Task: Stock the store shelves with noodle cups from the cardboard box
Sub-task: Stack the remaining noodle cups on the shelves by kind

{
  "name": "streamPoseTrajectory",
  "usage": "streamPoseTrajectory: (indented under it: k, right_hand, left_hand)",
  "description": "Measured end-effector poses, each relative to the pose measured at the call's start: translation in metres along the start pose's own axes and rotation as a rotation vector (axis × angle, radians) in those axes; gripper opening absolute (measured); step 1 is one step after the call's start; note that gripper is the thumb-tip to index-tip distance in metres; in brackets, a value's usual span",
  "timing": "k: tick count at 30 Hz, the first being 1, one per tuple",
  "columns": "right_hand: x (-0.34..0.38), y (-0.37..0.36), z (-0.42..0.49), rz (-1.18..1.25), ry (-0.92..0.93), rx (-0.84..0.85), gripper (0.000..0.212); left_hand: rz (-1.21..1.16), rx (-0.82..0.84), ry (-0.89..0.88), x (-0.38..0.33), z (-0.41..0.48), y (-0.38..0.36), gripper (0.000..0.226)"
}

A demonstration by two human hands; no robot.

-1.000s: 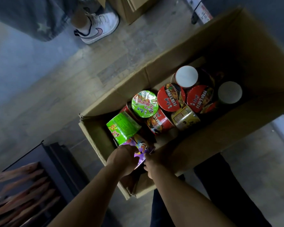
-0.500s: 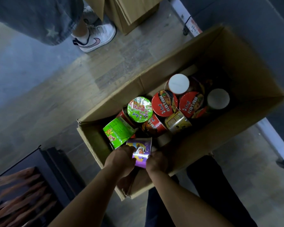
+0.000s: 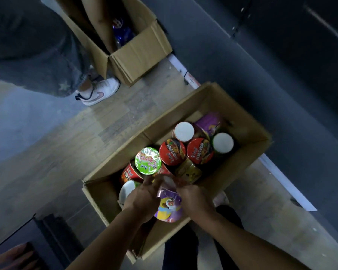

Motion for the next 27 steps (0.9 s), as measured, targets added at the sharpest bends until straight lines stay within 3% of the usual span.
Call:
streamPoseTrajectory:
  k: [2, 5, 10, 16, 20, 27]
  right_hand:
    - [-0.011, 0.025, -0.007, -0.039, 0.017, -0.061, 0.012]
    - [-0.021, 0.06, -0.027, 0.03, 0.077, -0.05, 0.03]
    - [-0.04, 0.117, -0.057, 0.082, 0.052, -0.137, 0.032]
    - [-0.076, 0.19, -0.113, 0.425, -0.015, -0.329, 0.028]
    - [-0.108, 0.231, -0.152, 0.504, -0.069, -0.407, 0.025]
    - [-0.167, 0.283, -0.215, 0.553, -0.164, -0.533, 0.022]
  left_hand:
    - [0.024, -0.002, -0.054, -0.019, -0.006, 0.017, 0.057]
    - [0.021, 0.008, -0.171, -0.05, -0.018, 0.041, 0.047]
    - [0.027, -0.007, -0.351, -0.108, -0.046, 0.082, 0.043]
    - [-0.038, -0.072, -0.385, -0.171, -0.078, 0.119, 0.044]
    - [-0.101, -0.129, -0.474, -0.225, -0.102, 0.137, 0.035]
    - [-0.102, -0.119, -0.473, -0.307, -0.122, 0.152, 0.034]
Point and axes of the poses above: each hand's wrist, its own z-axis towards the middle knuckle, its own y-axis out of the back of the hand, x = y × z, the point moved 6 cm from there along z, towards the middle knuckle, and after that the axes turned 14 degrees about -z, right-handed, at the moved point
